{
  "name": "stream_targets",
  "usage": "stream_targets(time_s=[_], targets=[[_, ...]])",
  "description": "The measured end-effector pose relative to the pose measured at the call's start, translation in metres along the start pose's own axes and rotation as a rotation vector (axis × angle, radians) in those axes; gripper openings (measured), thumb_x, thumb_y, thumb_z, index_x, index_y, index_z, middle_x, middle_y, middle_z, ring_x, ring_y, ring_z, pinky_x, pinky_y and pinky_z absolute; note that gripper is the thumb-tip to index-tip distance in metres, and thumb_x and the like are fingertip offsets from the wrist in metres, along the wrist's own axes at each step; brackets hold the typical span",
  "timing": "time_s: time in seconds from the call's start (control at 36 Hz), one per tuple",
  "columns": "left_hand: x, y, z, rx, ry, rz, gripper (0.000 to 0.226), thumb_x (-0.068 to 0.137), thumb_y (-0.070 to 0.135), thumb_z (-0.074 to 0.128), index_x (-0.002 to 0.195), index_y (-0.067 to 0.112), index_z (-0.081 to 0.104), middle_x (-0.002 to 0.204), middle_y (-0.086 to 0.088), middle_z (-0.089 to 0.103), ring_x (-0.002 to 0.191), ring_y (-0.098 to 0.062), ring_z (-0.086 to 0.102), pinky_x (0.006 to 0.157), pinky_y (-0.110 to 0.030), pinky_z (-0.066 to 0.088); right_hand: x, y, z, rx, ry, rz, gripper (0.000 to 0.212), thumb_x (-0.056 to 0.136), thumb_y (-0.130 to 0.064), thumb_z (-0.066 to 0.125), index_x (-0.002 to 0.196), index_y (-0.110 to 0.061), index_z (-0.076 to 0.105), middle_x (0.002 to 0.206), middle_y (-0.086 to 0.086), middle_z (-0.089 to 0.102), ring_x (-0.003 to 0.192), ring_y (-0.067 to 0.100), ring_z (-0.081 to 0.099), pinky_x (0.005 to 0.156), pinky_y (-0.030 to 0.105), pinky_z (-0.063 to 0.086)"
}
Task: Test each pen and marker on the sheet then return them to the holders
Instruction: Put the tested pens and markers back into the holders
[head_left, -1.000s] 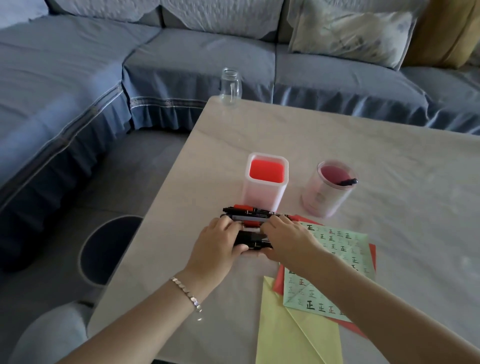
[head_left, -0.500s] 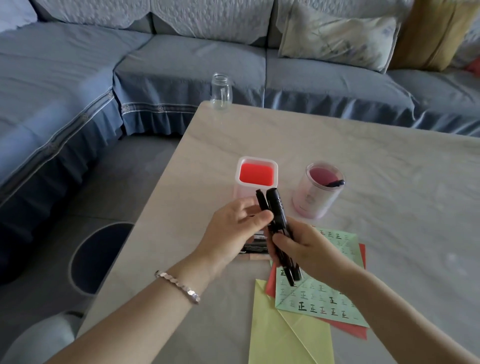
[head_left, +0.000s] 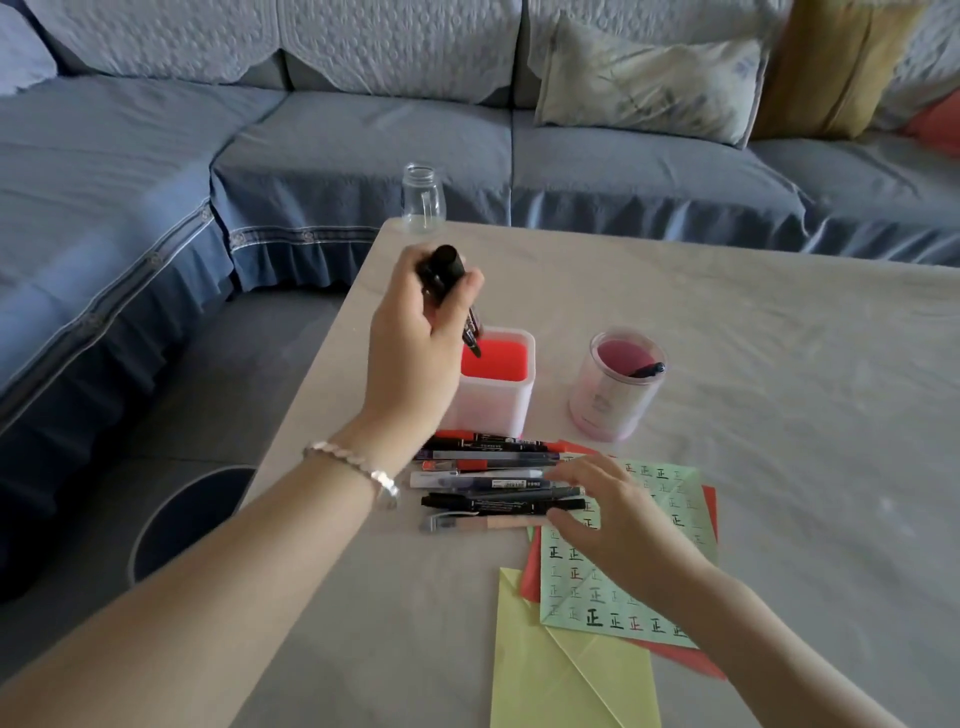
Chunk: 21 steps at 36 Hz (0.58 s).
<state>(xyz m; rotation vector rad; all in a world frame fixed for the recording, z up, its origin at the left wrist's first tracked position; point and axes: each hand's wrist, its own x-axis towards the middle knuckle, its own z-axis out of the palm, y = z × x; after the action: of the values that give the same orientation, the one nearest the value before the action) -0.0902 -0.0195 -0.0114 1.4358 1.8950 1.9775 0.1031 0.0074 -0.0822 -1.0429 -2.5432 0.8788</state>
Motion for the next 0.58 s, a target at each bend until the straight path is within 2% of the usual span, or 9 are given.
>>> stream_targets(time_s=[0.06,0.14,0.19,0.25,0.33,0.42,0.5,0.56,0.58], targets=[[0.007,-0.011,0.006,0.060,-0.066,-0.049,0.010,0.091,0.021,0.058,0.094,0.014,0.051,0.080,0.014,0.055,0.070,0.007,0.055,0.064,-0.005,0.040,0.002,0.003,0.004,-0.026,-0.022,-0.038,0.030,0.087,-0.021,0.059,0.117,-0.022,0.056,0.112,-0.015,0.046,0.104,0.003,0.047,0.085,0.000,0.028],[0.008,-0.035,0.017,0.186,-0.280,-0.179,0.018,0.092,0.028,0.056,0.096,0.011,0.052,0.083,0.007,0.057,0.075,-0.006,0.056,0.061,-0.014,0.042,0.004,0.005,0.010,-0.073,-0.054,-0.028,0.029,0.089,-0.021,0.055,0.118,-0.022,0.057,0.119,-0.013,0.048,0.104,0.006,0.050,0.086,0.012,0.036],[0.006,-0.047,0.020,0.288,-0.384,-0.227,0.022,0.090,0.029,0.058,0.099,0.009,0.055,0.088,0.001,0.059,0.082,-0.016,0.055,0.063,-0.022,0.038,0.008,0.007,0.015,-0.121,-0.065,-0.048,0.031,0.090,-0.019,0.053,0.121,-0.021,0.055,0.123,-0.012,0.048,0.110,0.006,0.047,0.088,0.013,0.035],[0.003,-0.053,0.020,0.370,-0.452,-0.235,0.024,0.089,0.026,0.061,0.107,0.010,0.058,0.098,-0.002,0.060,0.092,-0.018,0.055,0.070,-0.020,0.037,0.012,0.006,0.020,-0.170,-0.082,-0.087,0.034,0.089,-0.018,0.053,0.123,-0.020,0.054,0.126,-0.010,0.048,0.118,0.007,0.042,0.093,0.017,0.035],[-0.001,-0.056,0.018,0.407,-0.460,-0.228,0.033,0.089,0.021,0.061,0.120,0.012,0.056,0.112,-0.004,0.061,0.102,-0.018,0.055,0.076,-0.014,0.035,0.019,0.000,0.026,-0.276,-0.142,-0.127,0.039,0.090,-0.021,0.053,0.129,-0.020,0.048,0.131,-0.008,0.046,0.124,0.010,0.036,0.099,0.020,0.026],[-0.011,-0.053,0.011,0.397,-0.364,-0.163,0.037,0.088,0.018,0.062,0.123,0.016,0.051,0.116,-0.001,0.055,0.105,-0.017,0.050,0.084,-0.021,0.038,0.026,-0.005,0.031,-0.417,-0.186,-0.163,0.038,0.090,-0.022,0.052,0.128,-0.019,0.047,0.128,-0.005,0.046,0.122,0.014,0.037,0.099,0.022,0.024],[-0.033,-0.046,-0.004,0.370,-0.267,-0.057,0.037,0.087,0.013,0.061,0.123,0.016,0.051,0.110,0.007,0.047,0.102,-0.016,0.044,0.085,-0.023,0.038,0.032,-0.004,0.041,-0.570,-0.202,-0.196,0.027,0.083,-0.017,0.059,0.110,-0.016,0.058,0.111,-0.002,0.055,0.107,0.016,0.049,0.094,0.025,0.036],[-0.053,-0.048,-0.015,0.376,-0.270,-0.029,0.033,0.086,0.008,0.061,0.118,0.014,0.054,0.104,0.007,0.047,0.097,-0.016,0.046,0.083,-0.022,0.039,0.035,-0.002,0.047,-0.616,-0.162,-0.233,0.031,0.049,-0.020,0.081,0.076,-0.019,0.066,0.077,-0.005,0.061,0.073,0.012,0.060,0.068,0.023,0.051],[-0.063,-0.051,-0.020,0.382,-0.288,-0.039,0.030,0.085,0.005,0.061,0.114,0.013,0.056,0.100,0.007,0.049,0.095,-0.016,0.047,0.083,-0.019,0.038,0.037,-0.001,0.050,-0.651,-0.160,-0.229,0.036,0.031,-0.021,0.085,0.061,-0.020,0.064,0.063,-0.007,0.058,0.057,0.009,0.058,0.053,0.020,0.051]])
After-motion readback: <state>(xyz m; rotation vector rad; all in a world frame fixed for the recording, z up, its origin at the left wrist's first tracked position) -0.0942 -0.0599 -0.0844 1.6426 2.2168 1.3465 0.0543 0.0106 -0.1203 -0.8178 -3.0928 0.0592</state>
